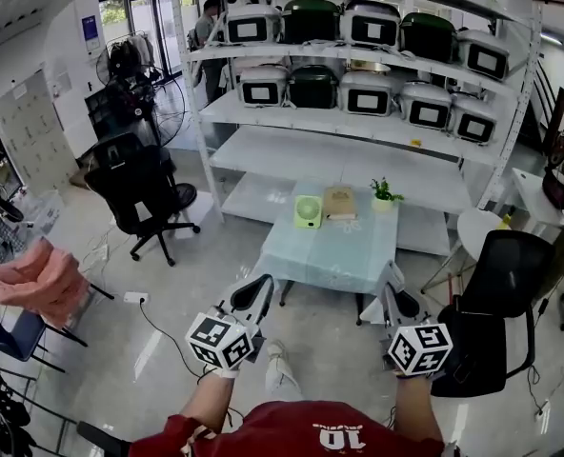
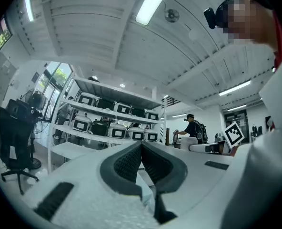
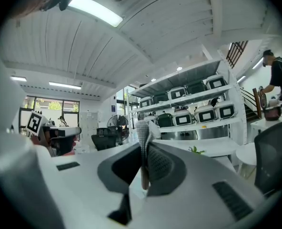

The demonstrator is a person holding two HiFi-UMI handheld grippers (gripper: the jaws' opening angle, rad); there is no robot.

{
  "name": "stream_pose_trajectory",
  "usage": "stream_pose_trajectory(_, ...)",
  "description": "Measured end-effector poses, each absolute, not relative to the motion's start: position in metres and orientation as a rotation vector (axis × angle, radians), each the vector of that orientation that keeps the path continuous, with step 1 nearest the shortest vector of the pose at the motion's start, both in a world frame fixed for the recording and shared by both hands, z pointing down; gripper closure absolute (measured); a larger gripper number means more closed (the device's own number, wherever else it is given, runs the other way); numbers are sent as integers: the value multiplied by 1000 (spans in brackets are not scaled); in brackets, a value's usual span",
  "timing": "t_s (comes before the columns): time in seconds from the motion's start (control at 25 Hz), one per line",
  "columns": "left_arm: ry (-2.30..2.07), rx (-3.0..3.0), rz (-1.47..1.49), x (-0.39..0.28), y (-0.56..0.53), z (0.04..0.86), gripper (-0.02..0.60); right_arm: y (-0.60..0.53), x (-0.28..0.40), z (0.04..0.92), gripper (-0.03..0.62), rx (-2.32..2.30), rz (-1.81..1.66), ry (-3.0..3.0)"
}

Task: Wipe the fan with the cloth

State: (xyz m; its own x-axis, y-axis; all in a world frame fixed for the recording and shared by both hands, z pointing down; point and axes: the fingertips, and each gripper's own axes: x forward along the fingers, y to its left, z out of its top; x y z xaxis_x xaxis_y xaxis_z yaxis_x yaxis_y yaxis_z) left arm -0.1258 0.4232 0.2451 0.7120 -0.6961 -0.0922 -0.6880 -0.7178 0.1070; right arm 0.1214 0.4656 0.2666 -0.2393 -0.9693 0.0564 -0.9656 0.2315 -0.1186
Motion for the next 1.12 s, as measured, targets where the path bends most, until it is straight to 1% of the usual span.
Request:
stream_pose_trajectory(0.68, -1144, 2829, -177, -124, 403, 256, 583, 442, 111, 264, 577, -1840, -207, 2475)
stream_pose_trajectory(1.12, -1186, 2809, -159, -130, 330, 267, 583, 362, 98, 268, 576, -1746, -217, 2537)
